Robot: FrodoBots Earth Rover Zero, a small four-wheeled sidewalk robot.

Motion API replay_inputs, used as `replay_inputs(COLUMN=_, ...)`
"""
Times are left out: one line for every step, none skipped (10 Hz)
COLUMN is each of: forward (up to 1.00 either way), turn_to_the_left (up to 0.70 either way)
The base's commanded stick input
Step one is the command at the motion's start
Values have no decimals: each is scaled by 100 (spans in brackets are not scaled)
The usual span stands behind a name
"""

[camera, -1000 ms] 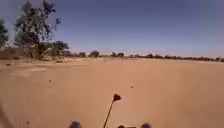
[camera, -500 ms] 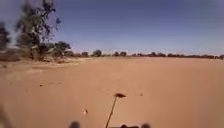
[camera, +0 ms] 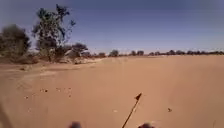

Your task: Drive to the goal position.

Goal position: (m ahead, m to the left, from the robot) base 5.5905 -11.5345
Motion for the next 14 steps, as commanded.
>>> replay_inputs(forward=100, turn_to_the_left=0)
replay_inputs(forward=100, turn_to_the_left=0)
replay_inputs(forward=100, turn_to_the_left=0)
replay_inputs(forward=100, turn_to_the_left=0)
replay_inputs(forward=100, turn_to_the_left=0)
replay_inputs(forward=100, turn_to_the_left=0)
replay_inputs(forward=100, turn_to_the_left=0)
replay_inputs(forward=100, turn_to_the_left=0)
replay_inputs(forward=100, turn_to_the_left=0)
replay_inputs(forward=100, turn_to_the_left=-7)
replay_inputs(forward=100, turn_to_the_left=-20)
replay_inputs(forward=100, turn_to_the_left=-27)
replay_inputs(forward=100, turn_to_the_left=-27)
replay_inputs(forward=100, turn_to_the_left=-23)
